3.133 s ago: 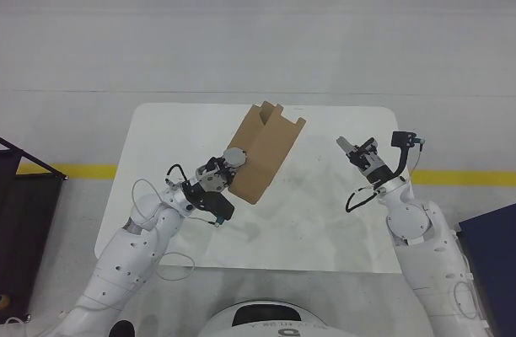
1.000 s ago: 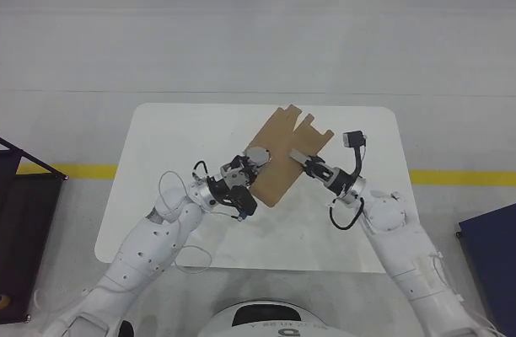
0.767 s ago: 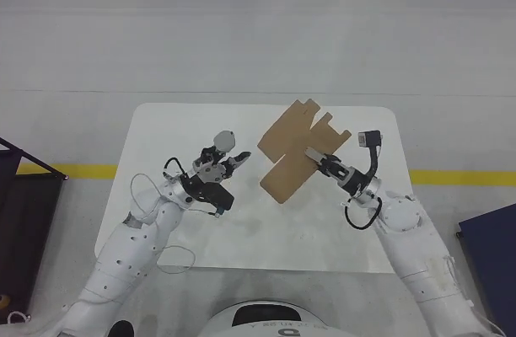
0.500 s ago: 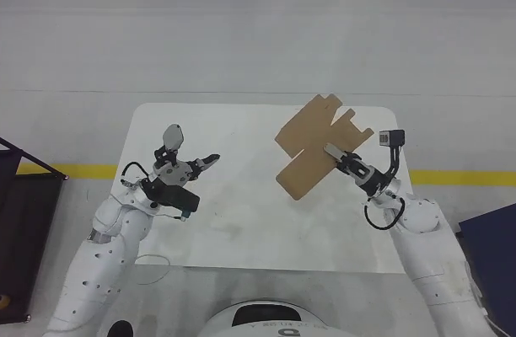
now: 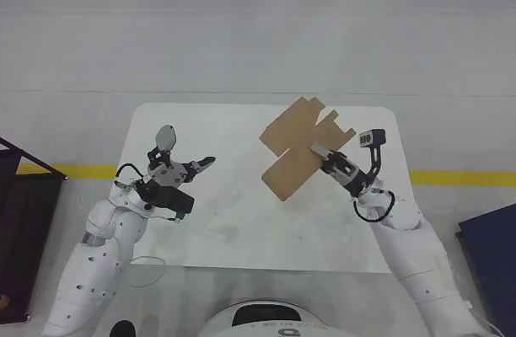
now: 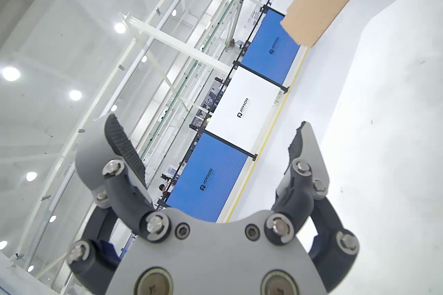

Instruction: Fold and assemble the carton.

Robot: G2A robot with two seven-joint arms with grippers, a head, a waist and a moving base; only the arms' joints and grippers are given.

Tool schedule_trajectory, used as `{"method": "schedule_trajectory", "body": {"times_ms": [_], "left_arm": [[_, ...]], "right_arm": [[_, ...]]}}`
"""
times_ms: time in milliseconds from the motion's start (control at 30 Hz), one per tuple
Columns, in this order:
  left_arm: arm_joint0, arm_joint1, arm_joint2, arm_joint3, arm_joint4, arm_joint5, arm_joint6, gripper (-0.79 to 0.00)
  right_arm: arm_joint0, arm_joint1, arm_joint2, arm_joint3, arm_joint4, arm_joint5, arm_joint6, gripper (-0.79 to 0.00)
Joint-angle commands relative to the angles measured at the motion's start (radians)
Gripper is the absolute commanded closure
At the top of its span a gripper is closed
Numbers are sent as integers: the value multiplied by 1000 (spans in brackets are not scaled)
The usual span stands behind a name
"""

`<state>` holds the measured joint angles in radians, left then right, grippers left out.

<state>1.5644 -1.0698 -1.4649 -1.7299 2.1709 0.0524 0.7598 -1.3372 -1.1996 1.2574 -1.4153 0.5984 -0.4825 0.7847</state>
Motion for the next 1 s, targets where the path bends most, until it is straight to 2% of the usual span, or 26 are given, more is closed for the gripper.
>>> {"method": "schedule_trajectory", "body": {"times_ms": [0, 67, 200, 300, 367, 400, 533, 633, 967], "left_arm": [[0, 0, 0, 0, 0, 0, 0, -785], [0, 0, 0, 0, 0, 0, 0, -785], [0, 0, 0, 0, 0, 0, 0, -785], [0, 0, 0, 0, 0, 0, 0, -785], [0, 0, 0, 0, 0, 0, 0, -785], [0, 0, 0, 0, 0, 0, 0, -785], [0, 0, 0, 0, 0, 0, 0, -785], [0, 0, 0, 0, 0, 0, 0, -785], [0, 0, 0, 0, 0, 0, 0, -785]], "right_arm": [[42, -9, -24, 56, 456, 158, 195, 0], [74, -17, -39, 117, 619, 302, 289, 0], [123, -30, -65, 208, 837, 599, 406, 0], [145, -42, -98, 249, 1018, 887, 476, 0], [158, -49, -119, 267, 1078, 1010, 493, 0], [158, -57, -149, 255, 1161, 1065, 453, 0], [152, -70, -202, 189, 1410, 1201, 317, 0], [148, -73, -206, 158, 1513, 1267, 251, 0], [124, -81, -175, 108, 1578, 1322, 196, 0]]}}
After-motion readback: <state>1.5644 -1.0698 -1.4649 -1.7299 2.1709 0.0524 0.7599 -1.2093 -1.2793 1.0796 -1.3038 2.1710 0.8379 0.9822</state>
